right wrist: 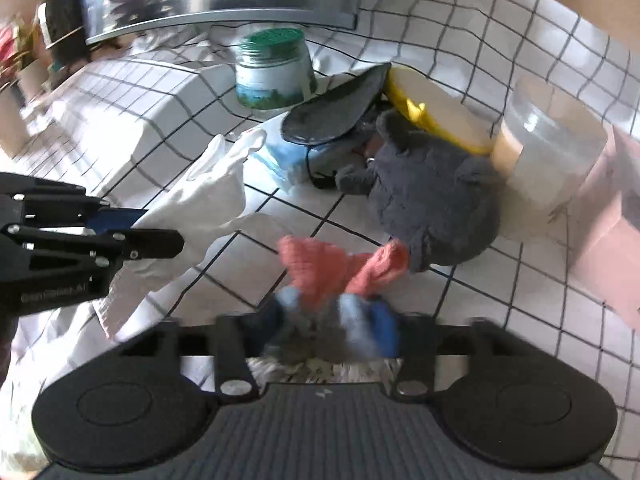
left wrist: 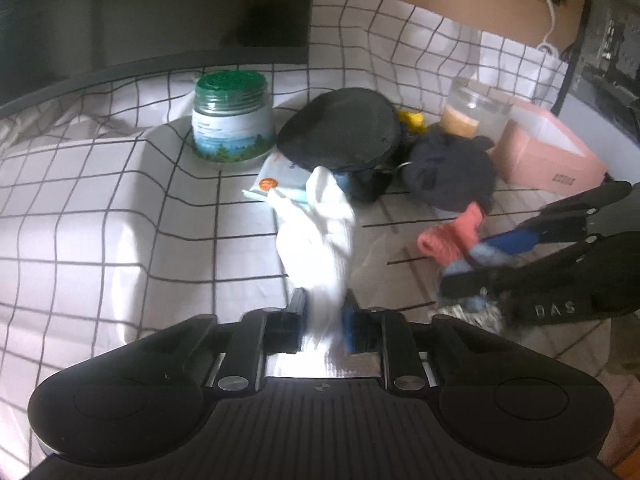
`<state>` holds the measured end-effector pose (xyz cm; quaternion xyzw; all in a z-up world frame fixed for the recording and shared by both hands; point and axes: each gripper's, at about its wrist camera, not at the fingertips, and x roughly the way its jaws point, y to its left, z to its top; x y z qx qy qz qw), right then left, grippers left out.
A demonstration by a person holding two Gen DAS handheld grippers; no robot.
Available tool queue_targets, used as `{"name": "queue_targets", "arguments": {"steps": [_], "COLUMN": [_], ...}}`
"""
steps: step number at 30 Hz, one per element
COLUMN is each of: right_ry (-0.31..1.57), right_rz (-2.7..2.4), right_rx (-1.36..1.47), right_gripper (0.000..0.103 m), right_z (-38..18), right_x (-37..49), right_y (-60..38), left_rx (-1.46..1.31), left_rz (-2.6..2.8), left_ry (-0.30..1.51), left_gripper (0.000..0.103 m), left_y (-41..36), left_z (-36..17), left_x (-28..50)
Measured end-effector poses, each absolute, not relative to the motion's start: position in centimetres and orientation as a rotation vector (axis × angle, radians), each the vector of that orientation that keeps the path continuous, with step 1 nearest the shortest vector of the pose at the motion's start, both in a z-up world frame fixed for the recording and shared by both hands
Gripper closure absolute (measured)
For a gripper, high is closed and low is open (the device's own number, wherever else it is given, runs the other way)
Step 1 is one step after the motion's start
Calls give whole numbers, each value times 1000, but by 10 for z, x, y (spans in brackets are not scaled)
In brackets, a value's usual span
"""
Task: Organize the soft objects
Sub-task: 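Drop the white glove into the pink box with the left tool while the right tool carries the socks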
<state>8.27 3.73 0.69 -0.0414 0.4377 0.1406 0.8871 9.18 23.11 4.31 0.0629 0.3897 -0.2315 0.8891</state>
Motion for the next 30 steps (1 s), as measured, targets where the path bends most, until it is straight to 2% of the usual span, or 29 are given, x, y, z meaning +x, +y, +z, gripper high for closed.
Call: {"name": "queue_targets", "arguments": {"steps": [6,11,16,24,30], "right_ry": [833,781,744,728,711], "right_rz": [261,147,-12,-138,-172], "right_rx": [-63,-48,-19,95,113], "right_gripper": [78,78,78,78,78], "right_z": [49,78,83,67,67], "right_x": [41,4,-25,-52,-64], "right_y": [-13,-72,-132,-188,-206], "left_rx": [136,136,171,132,52], "left_rz": [-611,-793,-952,-917,-869], "left_ry": [794,814,801,665,687], "left_gripper": [83,83,83,83,81], "left_y": [190,122,49,-29,-96], "left_z": [62,66,73,120,140], "left_x": [61,43,44,106,165]}}
